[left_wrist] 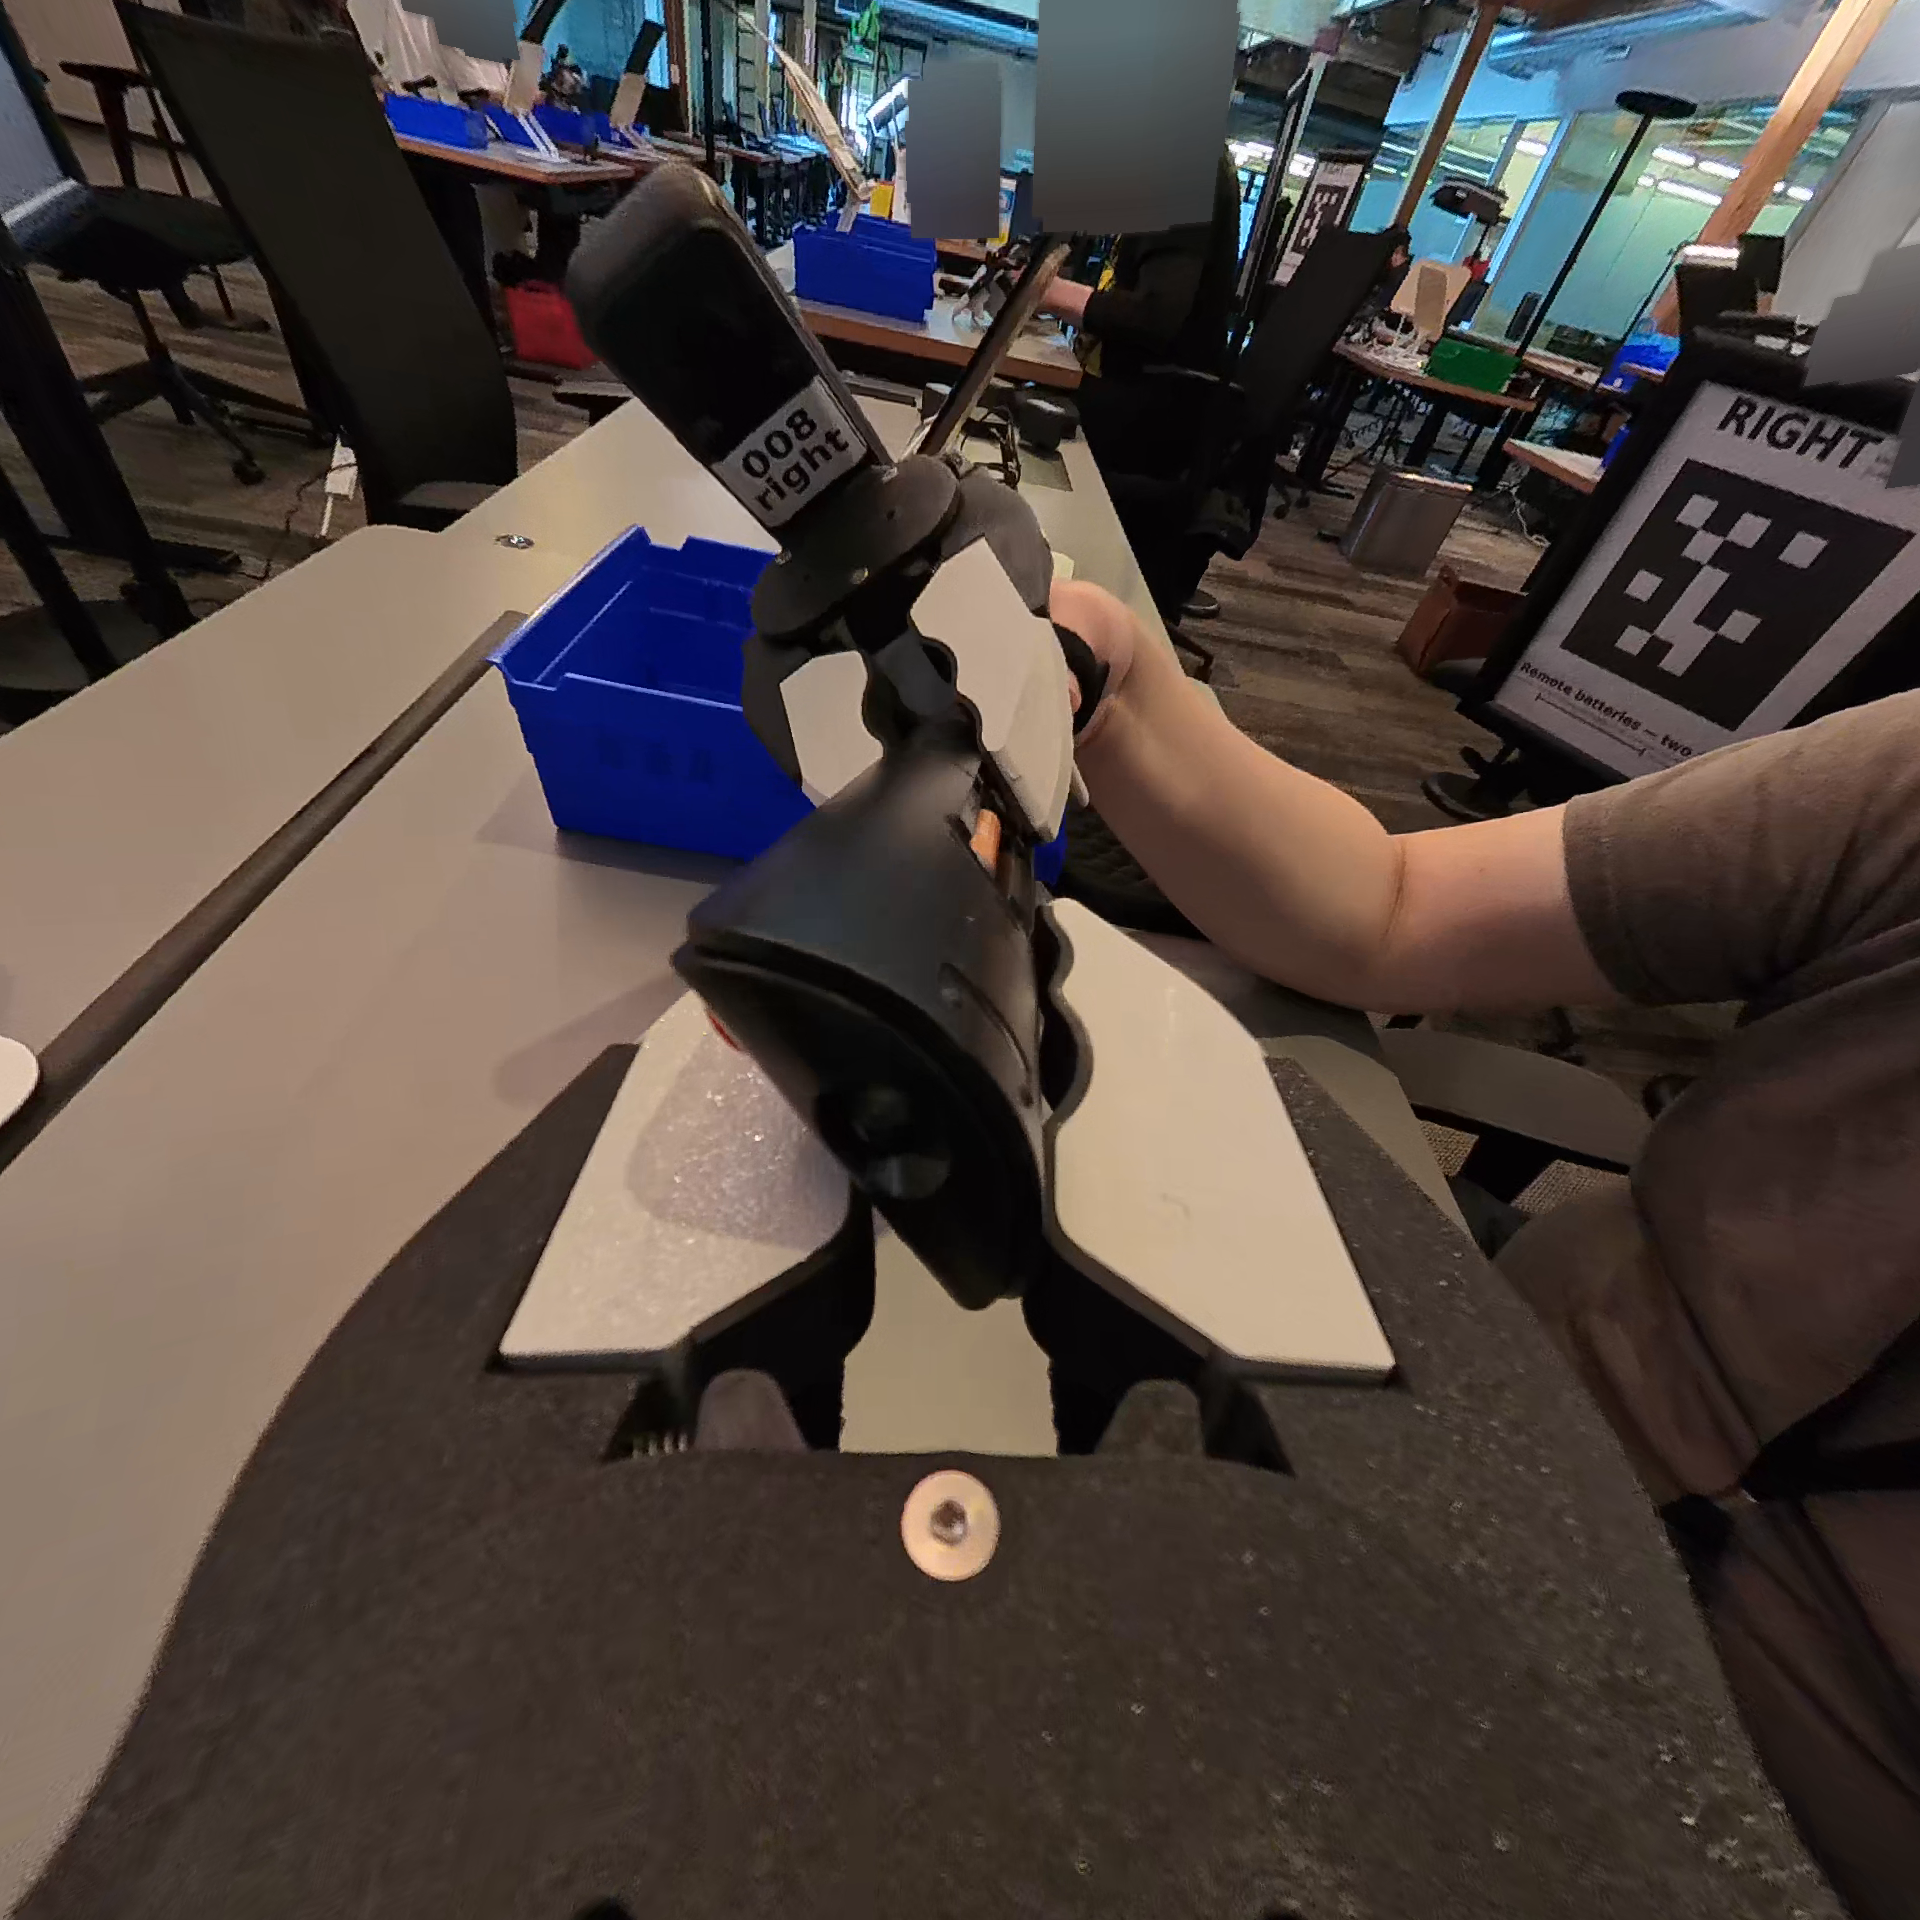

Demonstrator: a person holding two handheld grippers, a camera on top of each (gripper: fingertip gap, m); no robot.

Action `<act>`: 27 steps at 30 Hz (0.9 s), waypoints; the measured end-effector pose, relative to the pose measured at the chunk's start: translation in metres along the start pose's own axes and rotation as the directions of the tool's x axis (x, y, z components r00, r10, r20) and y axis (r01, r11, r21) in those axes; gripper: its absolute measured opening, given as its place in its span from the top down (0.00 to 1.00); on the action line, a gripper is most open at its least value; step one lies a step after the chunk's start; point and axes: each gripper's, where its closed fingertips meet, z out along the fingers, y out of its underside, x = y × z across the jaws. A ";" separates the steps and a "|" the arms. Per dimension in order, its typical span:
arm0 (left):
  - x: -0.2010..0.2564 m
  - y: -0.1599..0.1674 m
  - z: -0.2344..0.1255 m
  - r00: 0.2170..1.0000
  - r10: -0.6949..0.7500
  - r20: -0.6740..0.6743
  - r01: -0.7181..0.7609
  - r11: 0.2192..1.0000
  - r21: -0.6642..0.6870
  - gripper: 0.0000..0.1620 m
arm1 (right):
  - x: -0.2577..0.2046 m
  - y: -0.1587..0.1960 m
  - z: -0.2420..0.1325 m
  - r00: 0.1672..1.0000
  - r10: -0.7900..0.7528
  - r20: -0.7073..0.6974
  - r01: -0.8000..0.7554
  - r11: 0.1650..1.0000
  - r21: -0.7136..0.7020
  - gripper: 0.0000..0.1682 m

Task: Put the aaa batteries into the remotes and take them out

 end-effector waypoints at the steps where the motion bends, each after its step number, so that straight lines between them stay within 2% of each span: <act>1: 0.000 -0.002 -0.001 1.000 -0.011 0.000 0.011 1.000 0.009 0.82 | 0.000 -0.001 0.001 1.000 -0.003 0.003 0.003 1.000 0.009 0.87; 3: 0.000 -0.009 -0.005 0.999 -0.050 -0.013 0.051 0.997 0.050 0.81 | 0.001 -0.007 0.003 0.999 -0.039 0.002 0.039 0.998 0.041 0.87; 6: 0.003 -0.041 -0.021 0.990 -0.111 -0.086 0.130 0.955 0.266 0.78 | -0.009 -0.024 0.008 0.995 -0.052 0.079 0.039 0.986 0.160 0.87; 9: -0.011 -0.065 -0.041 0.987 -0.154 -0.035 0.153 0.873 0.462 0.78 | -0.005 -0.032 0.015 0.995 -0.082 0.056 0.068 0.972 0.225 0.87; 14: -0.023 -0.079 -0.063 0.981 -0.195 0.020 0.145 0.791 0.594 0.78 | 0.004 -0.037 0.028 0.992 -0.123 0.038 0.107 0.951 0.291 0.87; 15: -0.025 -0.080 -0.066 0.978 -0.208 0.028 0.148 0.779 0.609 0.82 | 0.005 -0.036 0.031 0.991 -0.126 0.051 0.104 0.947 0.303 0.87; 20: -0.036 -0.074 -0.070 0.956 -0.293 0.018 0.223 0.765 0.604 0.84 | 0.017 -0.033 0.041 0.991 -0.115 0.064 0.088 0.941 0.328 0.86; 25: -0.040 -0.071 -0.068 0.953 -0.288 0.094 0.182 0.792 0.582 0.84 | 0.030 -0.034 0.041 0.994 -0.085 0.068 0.054 0.927 0.371 0.86; 27: -0.042 -0.070 -0.068 0.952 -0.273 0.142 0.148 0.811 0.566 0.85 | 0.040 -0.035 0.042 0.998 -0.059 0.030 0.042 0.918 0.395 0.82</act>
